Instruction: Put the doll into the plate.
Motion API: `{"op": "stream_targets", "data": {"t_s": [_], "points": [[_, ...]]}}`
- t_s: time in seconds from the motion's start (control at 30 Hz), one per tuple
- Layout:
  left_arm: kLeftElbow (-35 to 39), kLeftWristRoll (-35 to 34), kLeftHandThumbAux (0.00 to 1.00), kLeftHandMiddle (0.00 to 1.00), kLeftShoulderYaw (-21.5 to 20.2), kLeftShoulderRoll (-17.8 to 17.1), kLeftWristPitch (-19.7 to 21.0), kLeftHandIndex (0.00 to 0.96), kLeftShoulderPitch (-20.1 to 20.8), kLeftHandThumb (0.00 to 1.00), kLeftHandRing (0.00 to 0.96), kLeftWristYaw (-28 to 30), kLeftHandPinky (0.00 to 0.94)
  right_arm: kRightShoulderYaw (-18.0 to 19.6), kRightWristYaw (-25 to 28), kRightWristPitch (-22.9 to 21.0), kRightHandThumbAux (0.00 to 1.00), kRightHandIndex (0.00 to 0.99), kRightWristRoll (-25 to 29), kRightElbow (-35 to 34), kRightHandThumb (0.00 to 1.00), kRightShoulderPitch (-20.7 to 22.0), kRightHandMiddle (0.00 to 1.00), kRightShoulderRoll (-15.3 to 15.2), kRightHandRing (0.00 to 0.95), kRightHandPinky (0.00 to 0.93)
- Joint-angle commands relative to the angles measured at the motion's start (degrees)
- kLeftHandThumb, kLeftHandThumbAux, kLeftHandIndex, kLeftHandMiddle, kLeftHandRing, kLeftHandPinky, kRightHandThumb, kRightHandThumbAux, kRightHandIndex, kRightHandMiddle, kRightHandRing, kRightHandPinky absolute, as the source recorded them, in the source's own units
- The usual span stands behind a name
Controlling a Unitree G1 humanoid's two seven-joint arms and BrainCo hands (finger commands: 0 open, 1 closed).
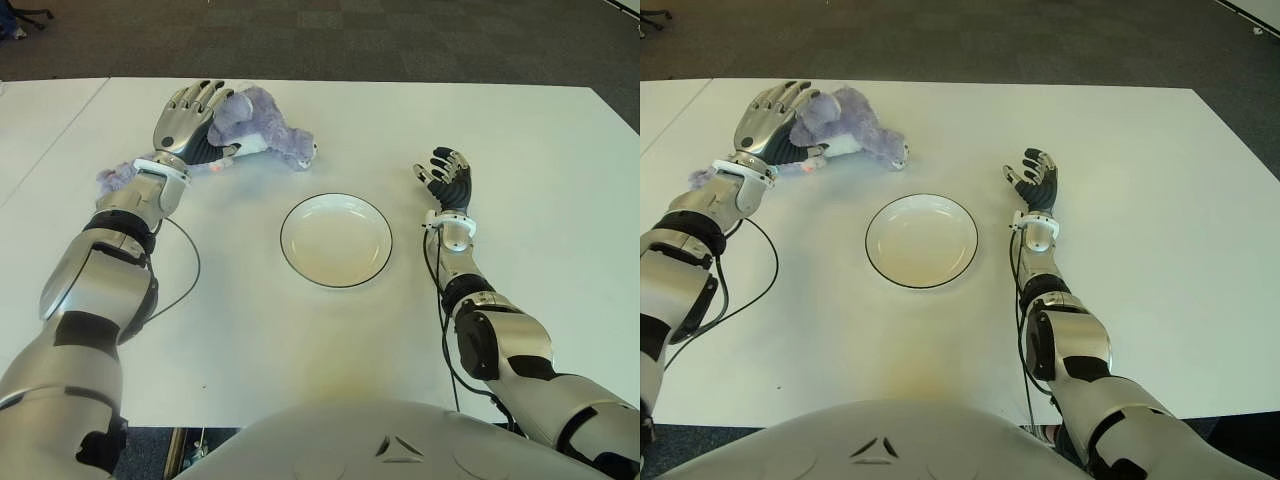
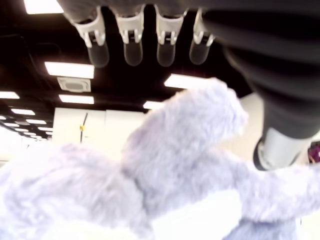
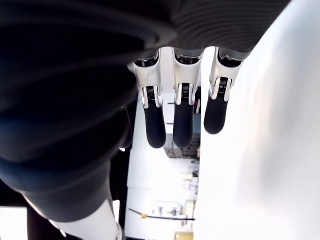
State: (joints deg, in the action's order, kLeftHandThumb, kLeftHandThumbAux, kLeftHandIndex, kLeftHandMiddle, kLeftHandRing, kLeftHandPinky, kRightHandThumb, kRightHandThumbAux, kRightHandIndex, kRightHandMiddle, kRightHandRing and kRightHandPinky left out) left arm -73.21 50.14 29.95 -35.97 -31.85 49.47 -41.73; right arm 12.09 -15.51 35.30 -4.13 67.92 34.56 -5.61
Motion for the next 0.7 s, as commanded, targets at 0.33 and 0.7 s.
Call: {"op": "stream_targets", "data": {"t_s": [0.33,0.7], "points": [[-1.74,13.76,0.634,0.000,14.10,-6.57,2.53,0.049,3.71,0.072,0.000,-2.18,0.000,0.55,1.38,-5.96,0.913,0.240,0.22,9.41,0.150,-13.72,0.254,5.08,0.248,0.258],[-3.01,14.34,0.627,0.000,16.98,-7.51,4.06,0.050,3.26,0.058,0.000,-1.82,0.000,0.78,1.86,-5.79,0.908,0.238,0.25,9.39,0.145,-13.50,0.254,4.95,0.254,0.255]]}}
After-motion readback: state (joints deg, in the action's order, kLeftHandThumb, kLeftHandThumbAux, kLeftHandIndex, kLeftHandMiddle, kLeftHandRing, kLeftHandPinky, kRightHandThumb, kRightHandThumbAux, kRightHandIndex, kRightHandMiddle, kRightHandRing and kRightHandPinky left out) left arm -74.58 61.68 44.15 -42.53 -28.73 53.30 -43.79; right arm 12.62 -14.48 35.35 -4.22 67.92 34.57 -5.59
